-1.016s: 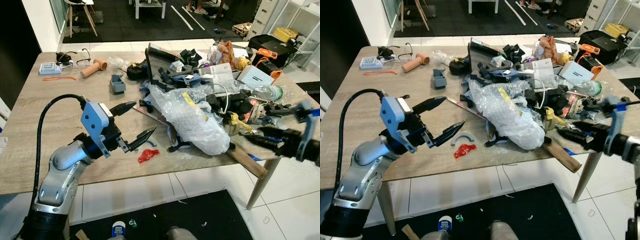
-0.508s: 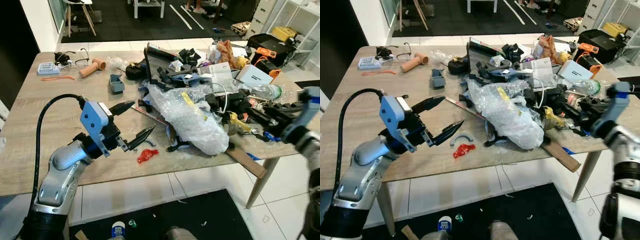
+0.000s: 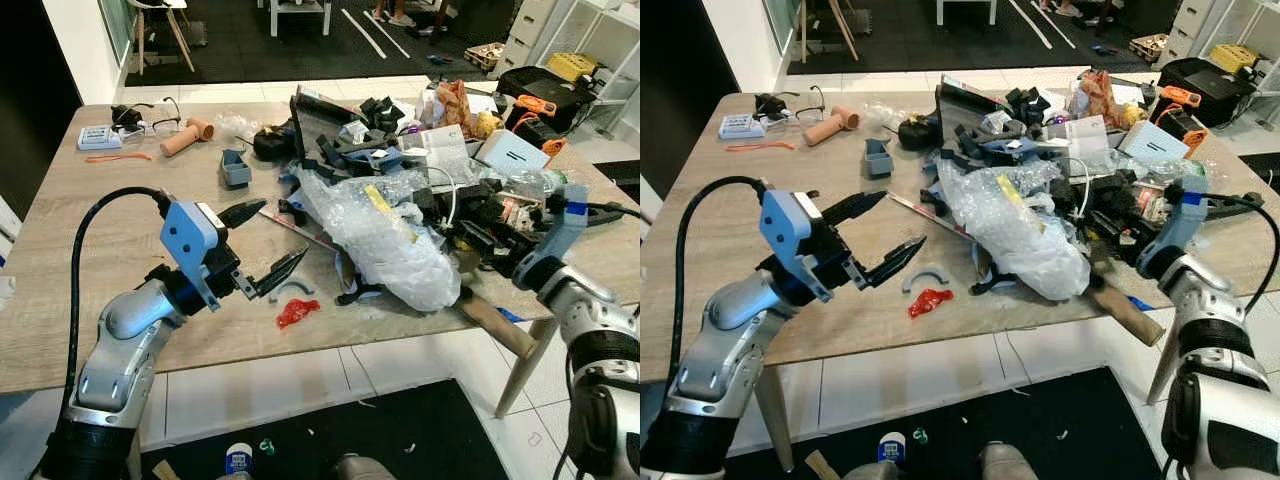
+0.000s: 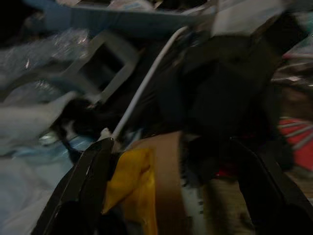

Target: Picking trash to rubbish bin

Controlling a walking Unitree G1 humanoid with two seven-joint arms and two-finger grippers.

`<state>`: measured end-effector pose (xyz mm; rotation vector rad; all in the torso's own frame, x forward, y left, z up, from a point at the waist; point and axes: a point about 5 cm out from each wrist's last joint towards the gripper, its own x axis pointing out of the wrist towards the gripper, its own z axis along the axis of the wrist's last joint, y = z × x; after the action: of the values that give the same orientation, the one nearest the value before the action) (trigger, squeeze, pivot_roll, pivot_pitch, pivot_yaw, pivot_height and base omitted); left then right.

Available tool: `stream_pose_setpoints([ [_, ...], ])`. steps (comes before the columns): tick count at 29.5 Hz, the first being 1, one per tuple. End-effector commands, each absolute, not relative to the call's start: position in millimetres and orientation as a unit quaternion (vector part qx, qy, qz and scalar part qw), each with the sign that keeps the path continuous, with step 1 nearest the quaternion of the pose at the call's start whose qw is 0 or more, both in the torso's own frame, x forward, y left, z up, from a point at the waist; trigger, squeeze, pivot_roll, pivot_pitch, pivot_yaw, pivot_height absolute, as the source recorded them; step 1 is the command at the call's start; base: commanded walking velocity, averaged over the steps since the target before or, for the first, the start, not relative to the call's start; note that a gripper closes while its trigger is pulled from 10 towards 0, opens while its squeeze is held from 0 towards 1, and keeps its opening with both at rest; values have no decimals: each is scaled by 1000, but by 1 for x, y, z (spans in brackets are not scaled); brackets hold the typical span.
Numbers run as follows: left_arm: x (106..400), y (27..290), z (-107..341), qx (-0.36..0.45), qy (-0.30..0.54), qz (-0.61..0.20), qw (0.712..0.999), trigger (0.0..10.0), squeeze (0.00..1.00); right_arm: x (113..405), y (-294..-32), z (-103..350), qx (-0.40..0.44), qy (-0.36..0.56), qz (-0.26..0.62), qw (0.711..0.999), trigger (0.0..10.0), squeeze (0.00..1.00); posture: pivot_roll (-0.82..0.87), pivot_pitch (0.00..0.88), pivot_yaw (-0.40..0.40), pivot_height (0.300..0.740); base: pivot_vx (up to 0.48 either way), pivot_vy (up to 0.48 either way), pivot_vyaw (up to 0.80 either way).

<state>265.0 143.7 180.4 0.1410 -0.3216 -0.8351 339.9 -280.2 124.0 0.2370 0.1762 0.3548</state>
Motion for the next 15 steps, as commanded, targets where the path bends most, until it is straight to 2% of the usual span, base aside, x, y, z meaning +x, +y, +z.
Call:
stream_pose_setpoints([
  [1,266,147,179,75,-152,-397,902,10000,0,338,-272,114,105,114,194,969,10000,0,-51,0,-28,740,0,0,0],
  [13,266,148,179,75,-153,-389,905,10000,0,333,-272,99,33,159,191,968,10000,0,-51,0,-32,740,0,0,0],
  [14,267,149,180,75,-153,-389,905,10000,0,334,-273,100,30,157,184,970,1647,0,-51,0,-32,740,0,0,0],
  [15,267,149,180,75,-153,-389,905,10000,0,334,-273,100,30,157,184,970,1647,0,-51,0,-32,740,0,0,0],
])
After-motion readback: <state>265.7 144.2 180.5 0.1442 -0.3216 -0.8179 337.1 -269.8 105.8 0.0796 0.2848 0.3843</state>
